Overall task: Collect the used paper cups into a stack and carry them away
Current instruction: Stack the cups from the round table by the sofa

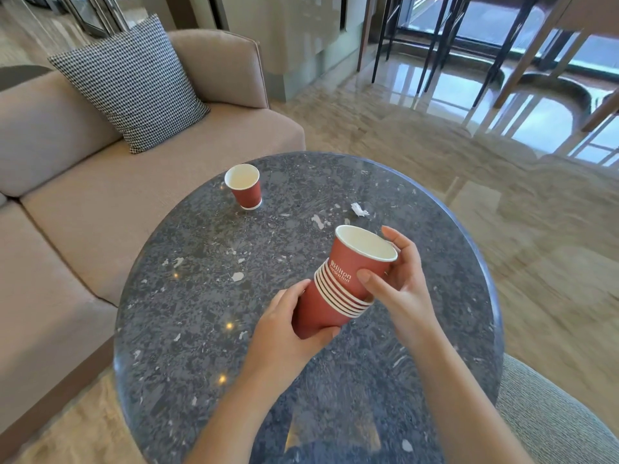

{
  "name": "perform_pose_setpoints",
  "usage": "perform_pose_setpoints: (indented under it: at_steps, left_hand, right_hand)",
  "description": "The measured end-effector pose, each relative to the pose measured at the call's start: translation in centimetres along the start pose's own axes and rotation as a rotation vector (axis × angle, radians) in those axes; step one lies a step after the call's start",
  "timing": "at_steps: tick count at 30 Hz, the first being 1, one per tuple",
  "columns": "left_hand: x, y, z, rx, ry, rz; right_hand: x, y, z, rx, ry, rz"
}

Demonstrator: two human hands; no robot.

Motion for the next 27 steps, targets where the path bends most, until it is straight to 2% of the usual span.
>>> perform_pose_setpoints:
  at_steps: [7,21,27]
  left_hand:
    - [-0.3,-0.1,-0.4,0.016,0.016,-0.007]
    - [-0.5,-0.1,0.1,0.024,0.028,-0.028]
    - [-1.7,0.6,0.9,-0.007,0.134,-0.067]
  right_hand:
    - [0.0,0.6,-0.3,0.056,0.172,0.122]
    - [0.7,0.5,-1.7,0.175,0.314,0.193]
    - [2.7,0.4,-1.7,0.162,0.364,0.225]
Point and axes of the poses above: each hand's wrist, its own y-axis away from the middle knuckle, its own x-axis out of the palm, z = x × y, the point moved 8 cm from there along -y, towards the middle knuckle, and after that the axes turned 5 degrees about -x, right-handed, at the moved point
